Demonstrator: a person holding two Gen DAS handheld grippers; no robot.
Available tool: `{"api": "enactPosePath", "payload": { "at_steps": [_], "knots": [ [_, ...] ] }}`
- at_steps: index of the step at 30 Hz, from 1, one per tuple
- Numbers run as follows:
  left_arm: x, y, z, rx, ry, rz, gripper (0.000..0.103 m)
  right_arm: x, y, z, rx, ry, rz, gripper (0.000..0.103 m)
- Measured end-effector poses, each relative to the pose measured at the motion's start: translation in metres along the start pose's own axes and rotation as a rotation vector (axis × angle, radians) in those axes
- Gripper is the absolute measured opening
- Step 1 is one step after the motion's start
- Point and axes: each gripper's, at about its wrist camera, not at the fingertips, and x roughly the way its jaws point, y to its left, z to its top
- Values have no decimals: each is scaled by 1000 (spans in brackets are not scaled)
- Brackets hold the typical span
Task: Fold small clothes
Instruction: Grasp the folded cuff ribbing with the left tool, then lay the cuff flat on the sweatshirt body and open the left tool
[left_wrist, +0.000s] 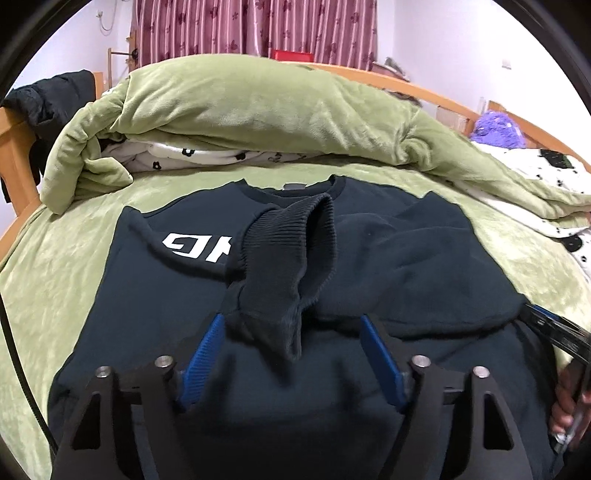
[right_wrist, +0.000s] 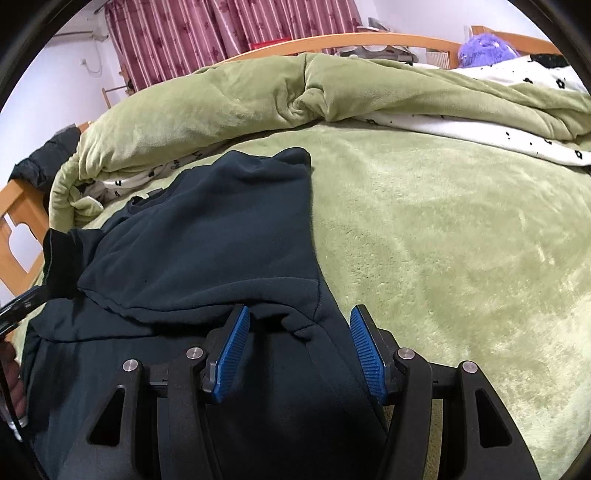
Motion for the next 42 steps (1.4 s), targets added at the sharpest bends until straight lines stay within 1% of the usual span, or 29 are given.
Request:
{"api": "enactPosePath", "payload": {
  "at_steps": [1, 2, 3, 4, 6, 7, 9, 12, 15, 18, 21, 23, 26, 28, 31, 32, 33, 35, 36, 37, 38, 39, 42],
  "knots": [
    [7, -2, 2, -1, 6, 10, 49, 0, 1, 0, -2, 1, 5, 56],
    [10, -2, 4, 1, 12, 16, 41, 0, 1, 0, -6, 4, 7, 56],
    [13, -2, 6, -1, 13, 32, 28, 0, 0, 0, -8, 6, 6, 56],
    [14, 0, 7, -6, 5, 36, 20, 0, 1, 0, -10, 6, 5, 56],
    [11, 7, 10, -20, -18, 37, 11, -1, 1, 0, -12, 3, 6, 56],
    [5, 14, 13, -37, -40, 42, 11, -1, 2, 0, -11, 3, 5, 56],
    [-6, 28, 18, -88, -72, 19, 11, 0, 1, 0, -13, 2, 4, 56],
    [-24, 56, 27, -189, -101, -19, 11, -1, 5, 0, -26, 1, -11, 56],
    [-39, 81, 30, -253, -115, -24, 10, -2, 10, 0, -52, -1, -38, 56],
    [-48, 103, 28, -285, -112, -15, 10, -4, 18, 2, -99, -5, -67, 56],
    [-42, 123, 17, -323, -76, -13, 11, -7, 26, 4, -149, -11, -100, 56],
    [-34, 131, 6, -346, -53, -12, 11, -12, 31, 6, -172, -23, -102, 56],
    [-16, 138, -17, -364, 20, -2, 13, -20, 34, 11, -186, -43, -85, 56],
    [-7, 138, -29, -344, 55, 43, 19, -26, 35, 15, -182, -63, -65, 56],
    [-12, 140, -34, -309, 37, 127, 21, -25, 38, 26, -173, -68, -55, 56],
    [-16, 141, -33, -305, 26, 127, 22, -23, 40, 28, -179, -65, -59, 56],
    [-21, 143, -31, -310, 4, 117, 25, -20, 43, 30, -189, -64, -68, 56],
    [-27, 146, -27, -320, -25, 97, 41, -11, 49, 33, -208, -65, -90, 56],
    [-28, 146, -24, -319, -35, 89, 61, -6, 51, 33, -210, -63, -94, 56],
    [-27, 143, -22, -311, -47, 86, 65, -2, 52, 34, -208, -58, -87, 56],
    [-25, 139, -20, -293, -55, 83, 65, 4, 52, 33, -204, -46, -73, 56],
    [-19, 135, -18, -270, -43, 89, 65, 11, 53, 31, -199, -31, -65, 56],
    [6, 125, -25, -228, 15, 113, 65, 31, 51, 23, -189, 7, -87, 54]
  ]
}}
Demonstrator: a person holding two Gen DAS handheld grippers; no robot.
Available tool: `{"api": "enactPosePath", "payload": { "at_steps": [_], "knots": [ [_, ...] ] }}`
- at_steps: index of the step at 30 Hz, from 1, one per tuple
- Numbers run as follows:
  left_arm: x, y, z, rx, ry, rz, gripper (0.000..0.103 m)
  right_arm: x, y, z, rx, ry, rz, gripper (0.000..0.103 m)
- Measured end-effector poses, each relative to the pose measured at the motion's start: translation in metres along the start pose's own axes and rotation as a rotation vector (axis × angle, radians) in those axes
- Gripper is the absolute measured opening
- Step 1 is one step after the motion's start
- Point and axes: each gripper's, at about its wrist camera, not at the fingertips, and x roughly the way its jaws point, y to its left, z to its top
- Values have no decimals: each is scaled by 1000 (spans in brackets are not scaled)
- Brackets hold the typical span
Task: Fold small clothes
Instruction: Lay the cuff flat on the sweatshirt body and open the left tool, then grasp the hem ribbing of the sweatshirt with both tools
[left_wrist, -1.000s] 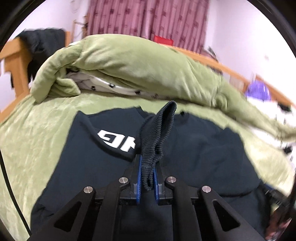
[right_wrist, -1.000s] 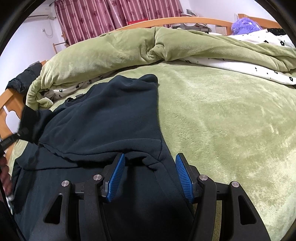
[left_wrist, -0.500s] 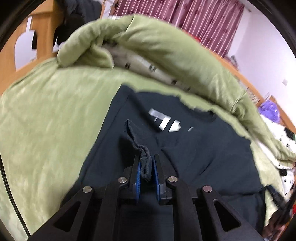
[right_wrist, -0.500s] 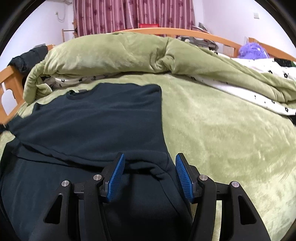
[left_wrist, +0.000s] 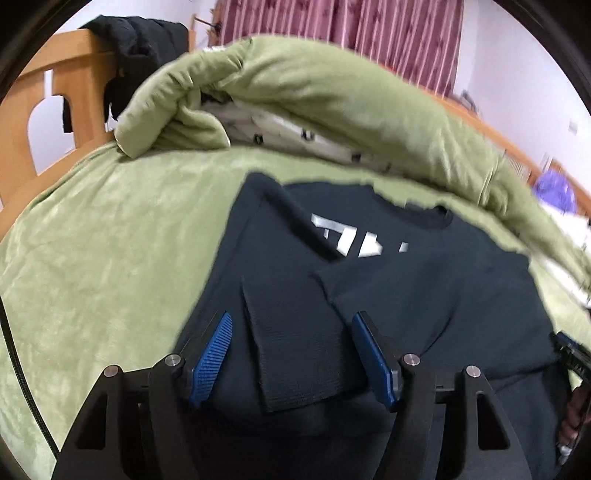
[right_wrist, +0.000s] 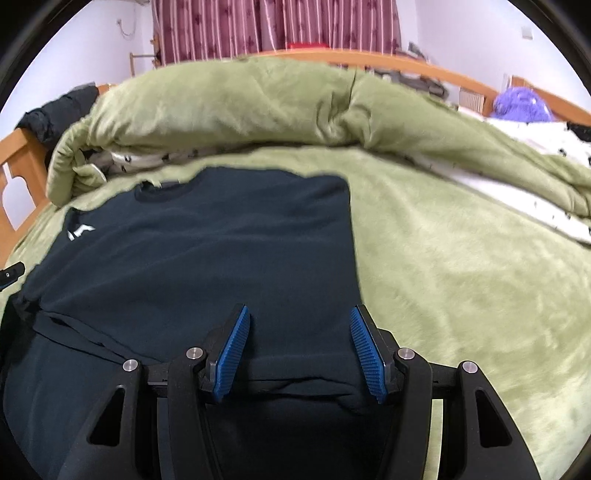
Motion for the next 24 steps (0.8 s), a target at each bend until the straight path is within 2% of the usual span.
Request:
{"api": "enactPosePath", "payload": {
  "at_steps": [3, 7, 10, 13, 16, 18, 20, 22, 24],
  "knots": [
    [11, -3, -13, 34, 15, 15, 67, 4, 4, -4, -20, 4, -21, 53],
    [2, -2, -9, 28, -3, 9, 65, -3, 11, 2, -87, 40, -42, 46],
    [-11, 3, -7, 16, 42, 25, 62, -20, 12, 7, -97, 82, -73, 44],
    [-45, 8, -16, 39, 5, 42, 62, -58, 7, 1, -72, 53, -46, 44],
    [-92, 20, -31, 60, -42, 87, 62, -100, 6, -17, -79, -31, -81, 53],
    [-118, 35, -39, 9, -17, 103, 62, -126, 0, -33, -27, -36, -96, 57],
    [-142, 43, -46, 17, 0, 85, 62, -149, -5, -44, -5, -23, -76, 57],
    [-174, 54, -57, 15, -11, 101, 63, -179, -7, -59, -6, -48, -90, 57],
    [-200, 67, -70, -22, -13, 78, 63, -199, -9, -72, -1, -59, -93, 57]
  ]
}}
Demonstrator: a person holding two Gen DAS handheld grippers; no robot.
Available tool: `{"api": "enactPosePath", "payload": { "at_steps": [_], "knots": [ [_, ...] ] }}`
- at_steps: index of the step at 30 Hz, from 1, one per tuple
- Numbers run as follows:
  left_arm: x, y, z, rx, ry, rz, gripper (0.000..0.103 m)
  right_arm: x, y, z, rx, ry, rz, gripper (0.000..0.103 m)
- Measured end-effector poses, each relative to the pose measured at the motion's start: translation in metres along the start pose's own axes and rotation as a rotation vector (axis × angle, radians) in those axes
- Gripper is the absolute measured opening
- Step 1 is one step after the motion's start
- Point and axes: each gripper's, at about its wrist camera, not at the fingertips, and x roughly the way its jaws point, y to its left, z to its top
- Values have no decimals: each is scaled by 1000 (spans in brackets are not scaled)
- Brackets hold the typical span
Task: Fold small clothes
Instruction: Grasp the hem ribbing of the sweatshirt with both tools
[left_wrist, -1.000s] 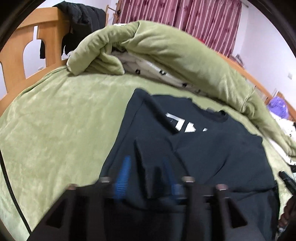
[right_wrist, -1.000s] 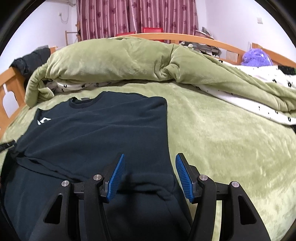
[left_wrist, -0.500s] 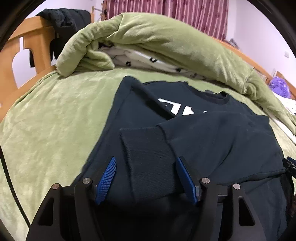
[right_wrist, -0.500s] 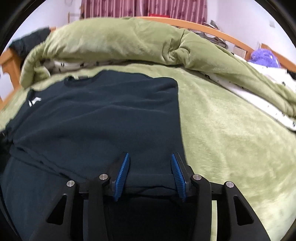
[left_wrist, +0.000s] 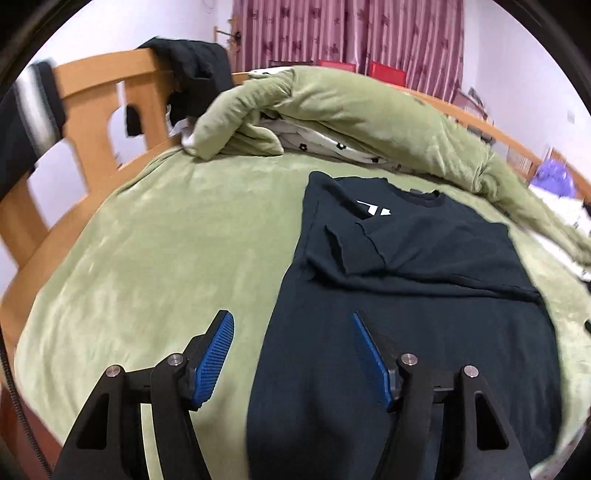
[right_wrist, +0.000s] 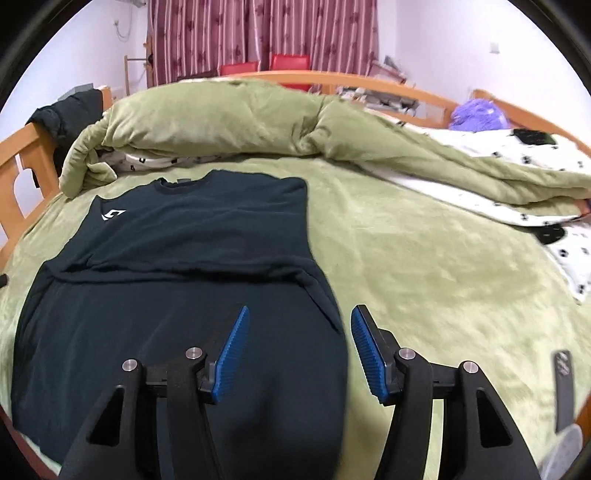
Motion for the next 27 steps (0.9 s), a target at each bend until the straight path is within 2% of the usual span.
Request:
{"api": "enactPosePath", "payload": {
  "at_steps": [2, 4, 6, 9, 12, 18, 25, 27],
  "knots": [
    [-19, 11, -12, -18, -16, -9, 63, -18, -4, -16, 3, 19, 29, 57],
    [-34, 21, -30, -20, -28, 12, 63, -28, -5, -29, -14, 47, 13, 57],
    [-41, 29, -48, -29, -12, 0, 63, -38, -10, -44, 7, 45, -1, 57],
    [-44, 34, -72, -31, 21, -17, 63, -45, -19, -68, 65, 72, 51, 55],
    [-40, 37, -97, -20, 55, -34, 63, -43, -25, -91, 85, 105, 82, 54],
    [-25, 41, -139, -40, 139, -90, 63, -36, -23, -135, 43, 168, 116, 52],
    [-5, 40, -165, -92, 204, -192, 62, -24, -22, -160, 89, 225, 161, 52],
    [-3, 37, -168, -90, 191, -197, 62, -23, -22, -163, 103, 226, 170, 52]
  ]
}}
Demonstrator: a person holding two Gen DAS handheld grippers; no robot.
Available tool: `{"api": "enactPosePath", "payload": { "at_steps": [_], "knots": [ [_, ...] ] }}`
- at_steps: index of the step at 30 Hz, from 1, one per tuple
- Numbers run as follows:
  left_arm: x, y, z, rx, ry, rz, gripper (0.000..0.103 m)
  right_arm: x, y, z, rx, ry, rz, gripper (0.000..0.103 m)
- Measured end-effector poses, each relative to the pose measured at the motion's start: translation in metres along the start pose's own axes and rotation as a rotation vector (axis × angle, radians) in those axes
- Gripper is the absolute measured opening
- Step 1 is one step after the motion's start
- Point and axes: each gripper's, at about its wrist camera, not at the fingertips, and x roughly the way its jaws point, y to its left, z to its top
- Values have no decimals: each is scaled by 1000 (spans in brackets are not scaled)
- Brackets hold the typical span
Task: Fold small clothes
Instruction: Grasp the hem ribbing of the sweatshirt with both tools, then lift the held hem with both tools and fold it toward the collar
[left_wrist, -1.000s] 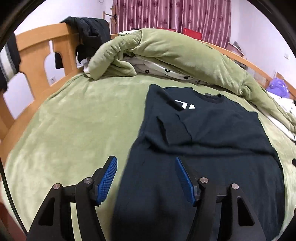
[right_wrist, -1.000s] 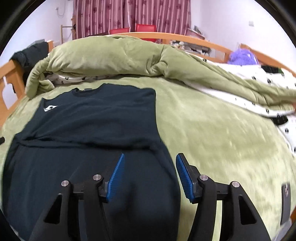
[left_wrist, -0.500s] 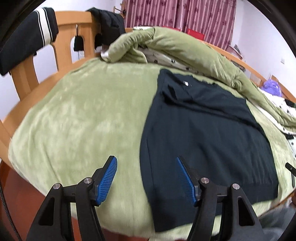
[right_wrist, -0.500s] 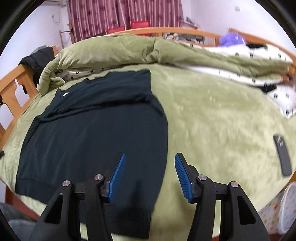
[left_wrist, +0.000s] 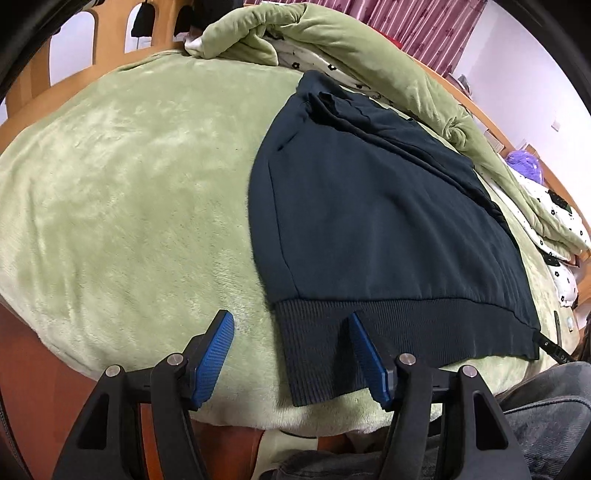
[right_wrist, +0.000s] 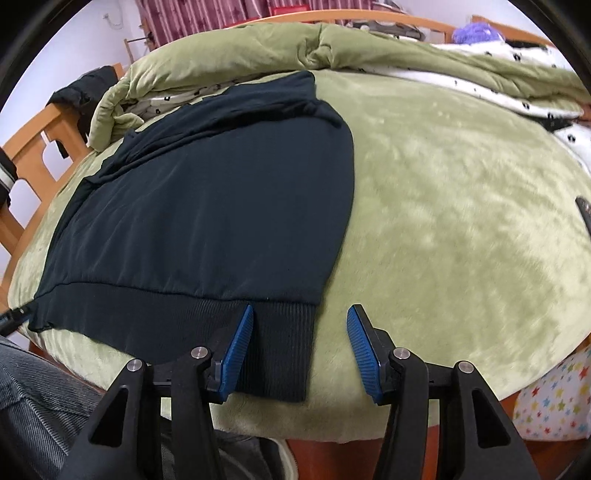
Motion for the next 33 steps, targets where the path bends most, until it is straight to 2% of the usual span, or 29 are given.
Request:
{"api": "enactPosePath", "payload": {
  "at_steps": [3, 5, 6, 7, 9, 11, 13, 20, 28, 33],
  "knots": [
    [2, -3, 0, 0, -4, -27, 61, 2, 1, -2, 4, 3, -3, 50],
    [3, -6, 0, 1, 1, -36, 57, 4, 0, -2, 19, 12, 16, 42],
    [3, -8, 0, 4, 2, -39, 51, 4, 1, -3, 25, 17, 31, 38],
    [3, -8, 1, 5, 1, -47, 43, 5, 2, -3, 27, 22, 49, 30],
    [2, -11, 0, 3, 5, -57, 36, 4, 6, -2, 14, 19, 40, 26],
    [0, -14, 0, 6, -8, -45, 24, -1, 9, 0, 7, 3, 42, 14],
    [-5, -13, 2, 1, -26, -42, 9, -8, 8, 3, 25, -14, 68, 11],
    [-48, -21, 35, -31, -128, -138, 7, -48, 19, 35, 78, -124, 127, 10],
    [-88, -45, 84, -1, -224, -134, 7, -86, 48, 87, 94, -215, 145, 10],
    [-97, -50, 106, -5, -252, -130, 7, -100, 55, 117, 95, -221, 139, 10]
  ]
}}
